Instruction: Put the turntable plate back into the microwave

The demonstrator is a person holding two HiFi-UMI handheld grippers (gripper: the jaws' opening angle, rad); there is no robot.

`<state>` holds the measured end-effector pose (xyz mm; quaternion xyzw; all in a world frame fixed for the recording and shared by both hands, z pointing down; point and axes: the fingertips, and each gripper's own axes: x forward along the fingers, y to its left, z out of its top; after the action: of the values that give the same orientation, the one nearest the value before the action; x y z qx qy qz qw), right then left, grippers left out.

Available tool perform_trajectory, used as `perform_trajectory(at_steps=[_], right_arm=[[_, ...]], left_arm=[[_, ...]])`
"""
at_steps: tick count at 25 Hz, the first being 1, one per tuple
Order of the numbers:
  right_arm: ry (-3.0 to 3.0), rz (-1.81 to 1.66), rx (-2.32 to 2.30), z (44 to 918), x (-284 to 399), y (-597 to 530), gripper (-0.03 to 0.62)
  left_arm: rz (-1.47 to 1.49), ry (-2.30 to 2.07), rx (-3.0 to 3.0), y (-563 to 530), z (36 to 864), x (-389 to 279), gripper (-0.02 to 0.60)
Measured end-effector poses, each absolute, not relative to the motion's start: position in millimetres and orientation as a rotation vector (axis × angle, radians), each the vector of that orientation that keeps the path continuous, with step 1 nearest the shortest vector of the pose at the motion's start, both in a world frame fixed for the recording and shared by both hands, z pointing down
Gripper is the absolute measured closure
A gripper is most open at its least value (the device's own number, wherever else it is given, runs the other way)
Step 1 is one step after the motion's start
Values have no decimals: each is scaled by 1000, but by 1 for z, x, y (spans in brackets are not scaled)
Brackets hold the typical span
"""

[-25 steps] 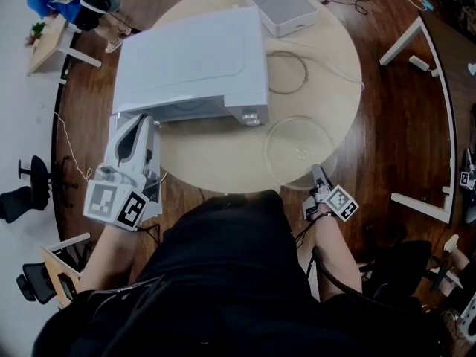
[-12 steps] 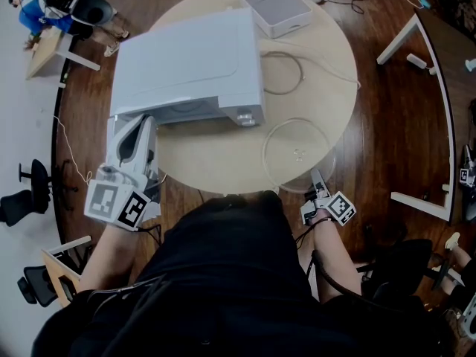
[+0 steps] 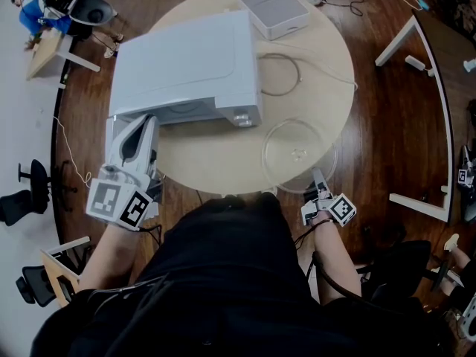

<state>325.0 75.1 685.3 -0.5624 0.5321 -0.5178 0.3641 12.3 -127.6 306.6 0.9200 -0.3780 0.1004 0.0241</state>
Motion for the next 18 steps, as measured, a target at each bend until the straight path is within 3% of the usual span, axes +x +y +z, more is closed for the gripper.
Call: perform_trajectory(at_steps=[18], right_arm=[[1365,-1324,-1246,667,320,71,566]], left_arm=[[277,-1232,2810,-117,309,6,574]])
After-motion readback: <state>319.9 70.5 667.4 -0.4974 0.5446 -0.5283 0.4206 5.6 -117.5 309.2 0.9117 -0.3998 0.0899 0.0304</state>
